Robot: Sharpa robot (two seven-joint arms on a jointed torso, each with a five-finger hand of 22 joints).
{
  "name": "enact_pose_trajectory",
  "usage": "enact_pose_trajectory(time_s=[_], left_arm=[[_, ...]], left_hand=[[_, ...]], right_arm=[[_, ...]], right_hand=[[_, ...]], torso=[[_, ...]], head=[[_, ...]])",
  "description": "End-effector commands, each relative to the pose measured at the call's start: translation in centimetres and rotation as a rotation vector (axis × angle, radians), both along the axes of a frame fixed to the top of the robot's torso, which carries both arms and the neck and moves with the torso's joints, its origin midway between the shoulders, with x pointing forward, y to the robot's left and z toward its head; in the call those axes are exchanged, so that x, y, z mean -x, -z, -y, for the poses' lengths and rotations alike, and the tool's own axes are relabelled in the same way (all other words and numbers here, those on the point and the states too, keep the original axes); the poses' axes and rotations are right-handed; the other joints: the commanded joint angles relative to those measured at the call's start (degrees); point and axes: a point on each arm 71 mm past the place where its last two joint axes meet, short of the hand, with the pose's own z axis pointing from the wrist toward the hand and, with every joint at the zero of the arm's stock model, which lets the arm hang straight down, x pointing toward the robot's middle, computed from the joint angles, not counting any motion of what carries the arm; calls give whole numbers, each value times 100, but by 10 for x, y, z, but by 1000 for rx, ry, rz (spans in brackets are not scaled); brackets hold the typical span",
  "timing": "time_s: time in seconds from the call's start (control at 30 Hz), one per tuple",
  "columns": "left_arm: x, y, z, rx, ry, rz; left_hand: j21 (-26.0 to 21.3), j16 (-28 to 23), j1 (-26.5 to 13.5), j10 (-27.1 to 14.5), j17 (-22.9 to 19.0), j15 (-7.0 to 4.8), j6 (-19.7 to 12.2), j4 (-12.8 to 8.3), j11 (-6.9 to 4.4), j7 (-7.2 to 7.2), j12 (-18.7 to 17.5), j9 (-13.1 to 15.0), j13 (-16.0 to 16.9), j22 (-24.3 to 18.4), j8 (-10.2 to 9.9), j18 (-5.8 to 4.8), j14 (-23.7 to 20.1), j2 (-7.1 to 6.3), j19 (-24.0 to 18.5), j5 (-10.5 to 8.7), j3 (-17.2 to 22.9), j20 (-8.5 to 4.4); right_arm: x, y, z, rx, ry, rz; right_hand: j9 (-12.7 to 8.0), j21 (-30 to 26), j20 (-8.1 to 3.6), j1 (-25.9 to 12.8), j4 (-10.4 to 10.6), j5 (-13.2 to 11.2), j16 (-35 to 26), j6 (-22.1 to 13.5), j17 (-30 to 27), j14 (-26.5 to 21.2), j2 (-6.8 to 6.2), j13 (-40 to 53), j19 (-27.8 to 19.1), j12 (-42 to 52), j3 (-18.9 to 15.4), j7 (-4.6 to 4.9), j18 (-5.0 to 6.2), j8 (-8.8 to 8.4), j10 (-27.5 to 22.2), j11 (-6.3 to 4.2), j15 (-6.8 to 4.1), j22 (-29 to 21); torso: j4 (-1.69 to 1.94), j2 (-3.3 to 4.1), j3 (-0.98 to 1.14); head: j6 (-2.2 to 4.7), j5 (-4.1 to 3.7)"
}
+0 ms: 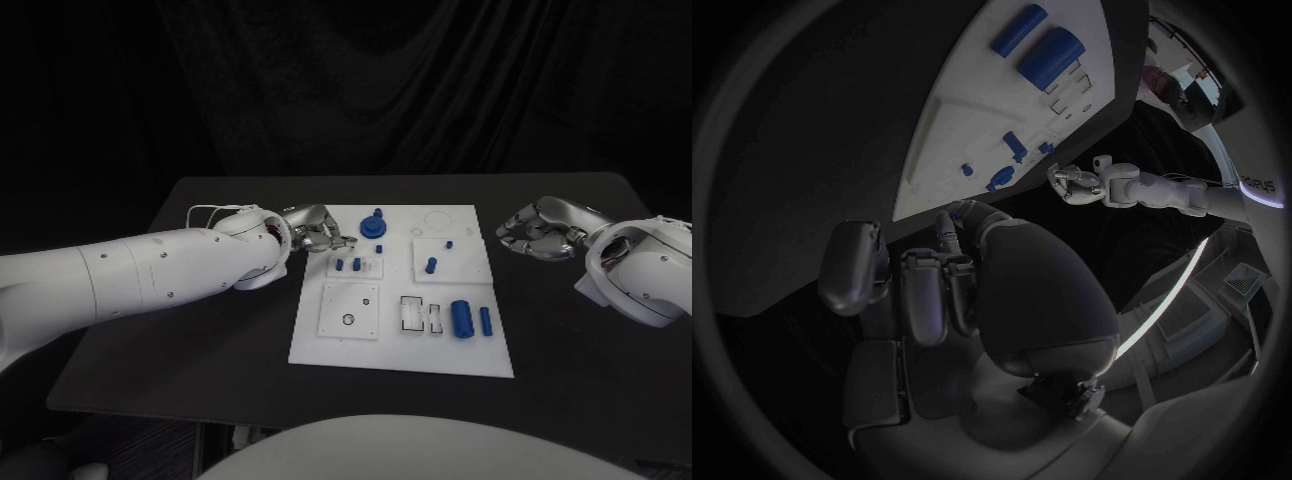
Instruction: Assemble the parts on the task board
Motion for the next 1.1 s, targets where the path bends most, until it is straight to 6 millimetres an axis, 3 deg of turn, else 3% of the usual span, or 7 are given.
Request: enact_pose_trajectory(time_s=[0.03,0.13,0.27,0.43,0.53,0.7,1.1], left_arm=[[1,-34,14,77,197,306],[1,-41,18,91,276,318],[1,-47,23,101,390,298],[-3,-47,33,54,502,291],[-6,-44,41,-6,569,305],[-12,-40,55,-82,650,341],[-19,-30,68,-163,707,402]], left_hand=[[-368,15,342,597,1508,137,-692,-43,186,181,14,158,1501,1017,-251,144,595,7,-302,21,43,77],[-892,-45,1041,403,1402,320,-1749,-203,359,414,-148,186,1411,874,-453,226,470,58,-791,7,336,204],[-2657,-2128,1981,-4656,-973,693,-3352,-279,742,463,-4103,-336,-362,402,-911,420,-3223,-82,-2672,-483,972,441],[-2526,-2437,2796,-6533,-1534,709,-3250,-888,848,-160,-7058,-2264,-2920,465,-1465,541,-2910,-526,-2499,60,1919,576],[-2030,-2237,2796,-6329,-1517,464,-2381,-1310,598,-711,-7319,-3568,-4014,549,-1716,516,-2374,-589,-2047,-58,2102,407],[-1698,-1918,2566,-6023,-1426,362,-1834,-1321,454,-859,-7151,-4309,-4596,631,-1695,438,-2013,-610,-1650,-420,2016,345],[-1169,-1337,2303,-5588,-1077,375,-1420,-1134,433,-1219,-6662,-5036,-4954,816,-1682,309,-1284,-654,-894,-476,1602,329]], right_arm=[[1,0,0,-5,3,10],[1,-1,0,-16,2,20],[1,-3,-1,-40,-1,44],[0,-5,-3,-60,-14,71],[0,-5,-4,-62,-19,72],[-1,-5,-7,-66,-30,74],[-2,-5,-10,-67,-43,70]], right_hand=[[0,0,0,-85,10,23,-20,40,691,419,-2,1218,-14,-24,20,-1,61,-4,329,21,17,888],[3,3,1,-104,18,21,-18,57,694,420,-5,1224,-12,-19,15,-3,60,4,335,22,18,889],[7,8,3,-128,27,20,-16,73,696,421,-12,1217,-9,-25,7,-4,59,10,329,26,20,891],[11,2,5,-154,42,21,-17,94,694,421,-15,1207,-10,-33,-1,-6,59,20,319,33,25,890],[14,-12,7,-170,50,27,-25,110,682,419,-17,1142,-14,-90,-3,-8,61,26,257,37,29,886],[15,-32,10,-177,52,37,-35,117,667,415,-14,967,-20,-245,3,-10,65,27,92,37,30,881],[15,-44,11,-180,50,44,-42,117,655,413,-13,912,-24,-294,9,-11,68,25,43,35,30,878]], torso=[[-8,-3,-4],[-18,-2,-5],[-21,-4,-4],[-22,-2,6],[-20,0,3],[-41,14,15],[-35,14,-8]], head=[[0,-1],[0,11],[0,1],[0,-50],[0,-70],[0,-75],[0,-153]])
